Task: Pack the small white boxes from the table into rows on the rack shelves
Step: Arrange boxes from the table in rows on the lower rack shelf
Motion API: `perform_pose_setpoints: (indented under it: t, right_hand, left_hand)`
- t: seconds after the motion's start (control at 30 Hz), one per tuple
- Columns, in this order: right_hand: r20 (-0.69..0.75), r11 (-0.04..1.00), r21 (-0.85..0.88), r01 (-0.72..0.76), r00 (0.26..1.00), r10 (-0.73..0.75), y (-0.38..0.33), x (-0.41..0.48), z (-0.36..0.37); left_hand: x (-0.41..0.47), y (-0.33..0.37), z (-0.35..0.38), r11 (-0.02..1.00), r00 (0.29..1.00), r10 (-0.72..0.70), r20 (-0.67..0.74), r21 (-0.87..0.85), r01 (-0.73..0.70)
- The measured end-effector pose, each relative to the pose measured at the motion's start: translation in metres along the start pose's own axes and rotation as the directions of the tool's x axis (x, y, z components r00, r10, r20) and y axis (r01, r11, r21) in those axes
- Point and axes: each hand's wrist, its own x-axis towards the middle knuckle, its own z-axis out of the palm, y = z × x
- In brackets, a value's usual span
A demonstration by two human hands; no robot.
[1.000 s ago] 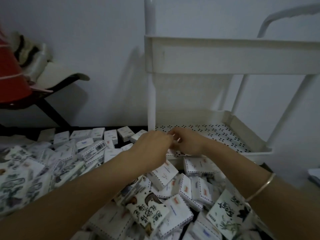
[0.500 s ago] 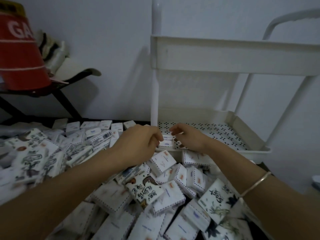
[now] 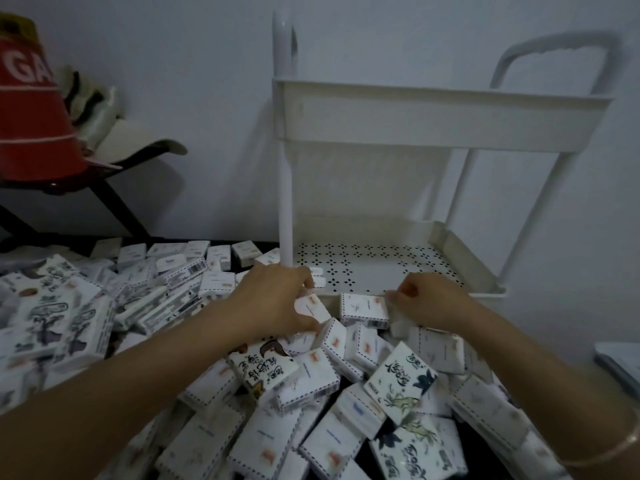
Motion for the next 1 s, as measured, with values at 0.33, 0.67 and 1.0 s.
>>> perform_pose_setpoints:
  t: [0.33, 0.67, 1.0]
  right_hand:
    - [0.006, 0.997, -0.062, -0.035, 0.999, 0.036, -0.028, 0.000, 0.018]
    - [-0.121, 0.873, 0.483, 0.063, 0.993, -0.005, -0.023, 0.000, 0.016]
    - [-0.162, 0.723, 0.677, 0.138, 0.986, -0.036, -0.006, -0.004, 0.002]
  left_hand:
    - [-0.009, -0.007, 0.006, 0.966, 0.995, -0.049, -0.085, -0.258, 0.026]
    - [-0.008, -0.008, -0.010, 0.605, 0.993, -0.104, 0.049, -0.790, 0.102]
    - [0.008, 0.010, -0.013, 0.449, 0.989, -0.112, 0.095, -0.883, 0.136]
